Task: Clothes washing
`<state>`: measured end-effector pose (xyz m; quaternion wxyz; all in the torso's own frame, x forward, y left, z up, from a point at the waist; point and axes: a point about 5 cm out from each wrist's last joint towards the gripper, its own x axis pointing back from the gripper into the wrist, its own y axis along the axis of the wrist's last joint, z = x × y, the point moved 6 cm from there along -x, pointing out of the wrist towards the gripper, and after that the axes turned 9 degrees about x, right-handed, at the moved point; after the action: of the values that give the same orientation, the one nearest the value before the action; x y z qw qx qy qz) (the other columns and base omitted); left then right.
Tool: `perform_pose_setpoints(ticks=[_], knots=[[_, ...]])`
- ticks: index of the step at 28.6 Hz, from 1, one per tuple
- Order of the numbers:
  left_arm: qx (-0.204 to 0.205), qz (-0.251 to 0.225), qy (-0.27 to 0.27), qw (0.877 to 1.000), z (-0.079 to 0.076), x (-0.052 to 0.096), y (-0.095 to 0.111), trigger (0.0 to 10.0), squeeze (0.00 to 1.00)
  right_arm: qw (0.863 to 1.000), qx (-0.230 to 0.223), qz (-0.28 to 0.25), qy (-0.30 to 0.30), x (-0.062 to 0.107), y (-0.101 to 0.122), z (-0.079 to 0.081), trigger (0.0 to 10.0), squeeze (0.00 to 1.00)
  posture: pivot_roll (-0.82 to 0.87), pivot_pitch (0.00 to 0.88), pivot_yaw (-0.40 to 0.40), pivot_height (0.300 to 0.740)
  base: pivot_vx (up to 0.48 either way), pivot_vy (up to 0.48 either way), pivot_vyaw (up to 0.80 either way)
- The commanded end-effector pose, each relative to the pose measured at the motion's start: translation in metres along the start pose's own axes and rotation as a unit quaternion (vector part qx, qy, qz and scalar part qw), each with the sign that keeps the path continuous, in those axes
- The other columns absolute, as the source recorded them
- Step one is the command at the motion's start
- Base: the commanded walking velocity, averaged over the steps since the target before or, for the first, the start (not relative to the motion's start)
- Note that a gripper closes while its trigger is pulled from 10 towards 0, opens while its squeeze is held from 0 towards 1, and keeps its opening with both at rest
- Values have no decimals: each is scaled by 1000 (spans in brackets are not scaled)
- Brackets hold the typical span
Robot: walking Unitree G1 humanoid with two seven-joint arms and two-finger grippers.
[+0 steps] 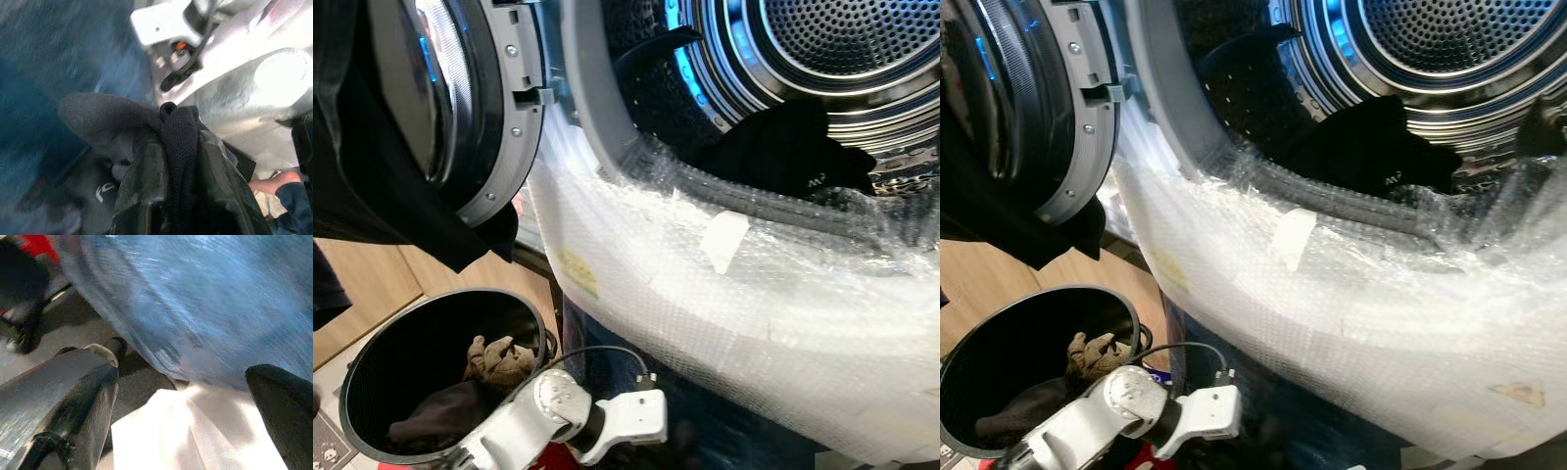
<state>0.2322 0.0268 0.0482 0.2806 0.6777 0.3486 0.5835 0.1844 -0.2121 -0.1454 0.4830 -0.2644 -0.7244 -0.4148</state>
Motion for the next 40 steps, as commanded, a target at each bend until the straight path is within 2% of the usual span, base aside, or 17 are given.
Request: perform_pose_setpoints(ticks=[1,3,6,7,8,9,10,12,14,17,19,20,24,28,31,38,40], knots=[[-2,-12,13,1000,5,10,6,0,0,999,24,-16,18,2,1,-4,10000,0,-22,58,-16,740,0,0,0],[0,-7,15,1000,8,12,2,0,0,998,21,-34,46,4,6,-2,10000,0,-30,61,-16,740,0,0,0],[-4,16,13,1000,8,16,-7,0,0,988,69,-67,118,10,11,8,10000,0,-38,68,-14,740,0,0,0],[-2,19,12,1000,7,18,-9,0,0,981,79,-84,156,16,12,11,10000,0,-42,72,-16,740,0,0,0],[-1,19,11,1000,6,18,-9,0,0,976,76,-99,178,19,15,14,10000,443,-42,72,-16,740,0,0,0],[0,18,10,1000,5,19,-9,0,0,973,73,-108,191,22,17,15,10000,443,-42,72,-16,740,0,0,0],[0,15,12,1000,5,18,-8,0,0,950,90,-145,263,36,21,29,10000,1000,-43,81,-16,740,0,0,0],[0,10,16,1000,6,17,-7,0,0,933,102,-166,302,47,22,35,10000,1000,-43,82,-19,740,0,0,0],[2,-4,11,1000,4,12,0,0,0,926,96,-193,311,57,31,32,10000,1000,-41,73,-25,740,0,0,0],[3,-7,1,1000,0,7,1,0,0,909,102,-219,341,69,35,37,10000,1000,-48,66,-26,740,0,0,0],[1,-12,-14,1000,-8,0,3,0,0,889,84,-262,367,88,52,42,10000,1000,-59,57,-29,740,0,0,0],[1,-15,-17,1000,-10,-2,5,0,0,884,81,-273,372,94,57,43,10000,1000,-60,56,-28,740,0,0,0],[-10,-33,-22,999,-12,-13,18,0,0,881,101,-298,354,107,71,44,10000,1000,-71,50,-28,740,0,0,0],[-13,-53,-29,998,-16,-21,28,0,0,872,120,-289,377,121,65,54,10000,1000,-81,39,-22,740,0,0,0],[-16,-58,-29,998,-17,-26,32,0,0,862,115,-301,392,134,68,61,10000,1000,-87,29,-17,740,0,0,0],[-24,-94,-9,995,-13,-32,51,0,0,871,107,-301,374,135,76,64,10000,1000,-99,14,-16,740,0,0,0],[-24,-98,-8,995,-13,-35,54,0,0,878,97,-312,349,131,87,61,10000,1000,-98,4,-19,740,0,0,0]])
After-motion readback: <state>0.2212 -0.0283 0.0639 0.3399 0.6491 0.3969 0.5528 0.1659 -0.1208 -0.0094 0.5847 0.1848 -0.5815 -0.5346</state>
